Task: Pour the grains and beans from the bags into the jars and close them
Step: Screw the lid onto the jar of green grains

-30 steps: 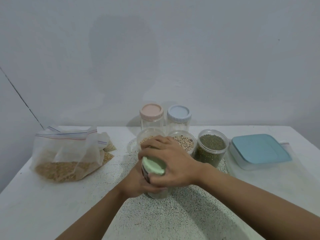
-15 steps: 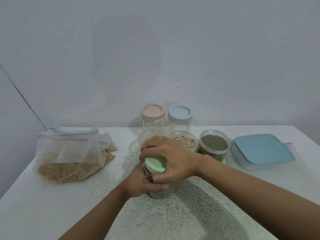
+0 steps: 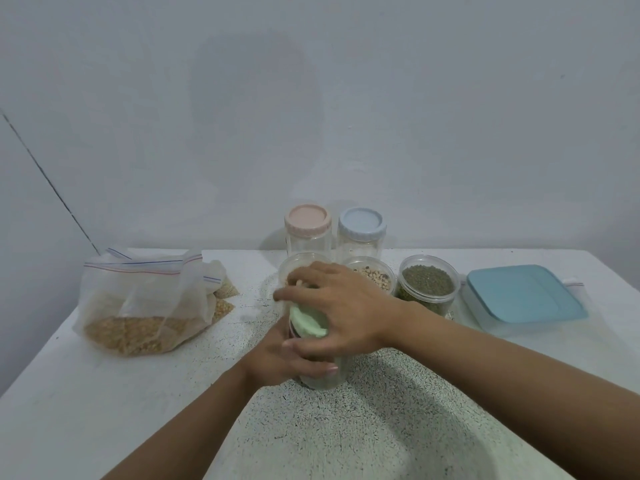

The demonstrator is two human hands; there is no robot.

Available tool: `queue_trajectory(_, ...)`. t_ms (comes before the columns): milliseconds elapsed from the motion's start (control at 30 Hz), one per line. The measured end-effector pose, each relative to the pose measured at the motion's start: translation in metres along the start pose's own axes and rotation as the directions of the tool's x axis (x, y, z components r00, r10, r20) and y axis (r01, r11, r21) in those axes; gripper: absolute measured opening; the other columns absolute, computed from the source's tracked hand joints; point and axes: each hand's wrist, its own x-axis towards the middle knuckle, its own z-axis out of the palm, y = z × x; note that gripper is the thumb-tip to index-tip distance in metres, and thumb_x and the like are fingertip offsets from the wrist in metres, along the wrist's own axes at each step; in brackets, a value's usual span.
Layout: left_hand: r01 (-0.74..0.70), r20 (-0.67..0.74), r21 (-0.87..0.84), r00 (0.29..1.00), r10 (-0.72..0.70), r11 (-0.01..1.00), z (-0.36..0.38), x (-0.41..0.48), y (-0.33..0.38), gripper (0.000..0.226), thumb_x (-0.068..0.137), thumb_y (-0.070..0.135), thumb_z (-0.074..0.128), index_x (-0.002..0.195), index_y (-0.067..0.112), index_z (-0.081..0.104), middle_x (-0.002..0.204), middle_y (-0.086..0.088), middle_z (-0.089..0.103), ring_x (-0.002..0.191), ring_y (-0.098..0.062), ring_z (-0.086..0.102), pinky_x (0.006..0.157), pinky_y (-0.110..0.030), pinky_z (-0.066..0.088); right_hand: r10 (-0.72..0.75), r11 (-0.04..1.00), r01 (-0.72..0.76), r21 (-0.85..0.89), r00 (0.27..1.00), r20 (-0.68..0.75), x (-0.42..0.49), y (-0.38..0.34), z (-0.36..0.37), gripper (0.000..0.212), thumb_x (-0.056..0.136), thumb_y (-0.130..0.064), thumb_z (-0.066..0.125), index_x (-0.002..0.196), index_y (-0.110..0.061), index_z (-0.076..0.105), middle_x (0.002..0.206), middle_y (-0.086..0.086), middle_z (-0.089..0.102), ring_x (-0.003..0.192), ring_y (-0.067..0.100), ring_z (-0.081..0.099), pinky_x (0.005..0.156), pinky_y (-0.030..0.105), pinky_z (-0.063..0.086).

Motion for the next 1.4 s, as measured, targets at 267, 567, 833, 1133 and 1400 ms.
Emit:
queue_trajectory(267,0.049,0.010,-0.072,0.999,-0.049,0.996,0.000,0.000,-0.013,0.083,0.070,-0.010,0.087,0.139,0.002,0.043,0.118,-0.020,0.068,0.115,-0.030,0.068,0.094,-0.036,0.057,0.170,0.985,-0.163,-0.055,0.970,0.174,-0.005,-0.009,-0.024,0.068,0.084,-0.067,0.059,0.144,-0.040,0.041,0.125,0.002,0.050,0.111,0.024,0.050,0.092,0.039,0.046)
queue_trajectory(567,0.063,-0.015,-0.057,0.998,-0.064,0.996,-0.002,0.002,-0.012,0.086,0.067,0.000,0.092,0.139,0.010,0.046,0.121,-0.012,0.068,0.120,-0.027,0.065,0.097,-0.031,0.054,-0.055,0.991,0.003,0.131,0.915,0.399,0.009,0.004,-0.042,0.064,0.074,-0.023,0.077,0.132,-0.041,0.057,0.133,-0.009,0.048,0.123,0.016,0.038,0.102,0.039,0.041)
queue_trajectory(833,0.068,-0.009,-0.033,0.998,-0.068,0.997,0.000,0.000,-0.009,0.083,0.070,-0.004,0.089,0.140,0.008,0.045,0.123,-0.004,0.071,0.120,-0.022,0.067,0.097,-0.036,0.057,0.232,0.957,-0.181,-0.228,0.947,0.222,0.010,-0.014,-0.036,0.067,0.081,-0.080,0.054,0.132,-0.036,0.051,0.107,0.001,0.055,0.087,0.023,0.052,0.073,0.035,0.040)
queue_trajectory(1133,0.037,0.000,-0.027,0.999,-0.037,0.999,0.000,0.002,-0.013,0.079,0.071,-0.008,0.087,0.138,0.013,0.050,0.125,-0.010,0.070,0.123,-0.026,0.065,0.099,-0.035,0.054,0.438,0.852,-0.389,-0.350,0.896,0.070,-0.002,-0.007,-0.031,0.092,0.077,-0.096,0.018,0.080,-0.014,0.061,0.067,0.002,0.055,0.058,0.017,0.051,0.055,0.033,0.036)
queue_trajectory(1400,0.043,-0.024,0.014,0.999,-0.042,0.999,-0.002,0.004,-0.020,0.081,0.065,-0.003,0.092,0.131,0.019,0.051,0.118,-0.002,0.072,0.118,-0.020,0.066,0.095,-0.027,0.054,0.046,0.997,-0.062,0.049,0.957,0.286,-0.005,0.003,-0.033,0.069,0.078,-0.059,0.070,0.141,-0.049,0.044,0.133,-0.005,0.045,0.118,0.019,0.045,0.100,0.040,0.044)
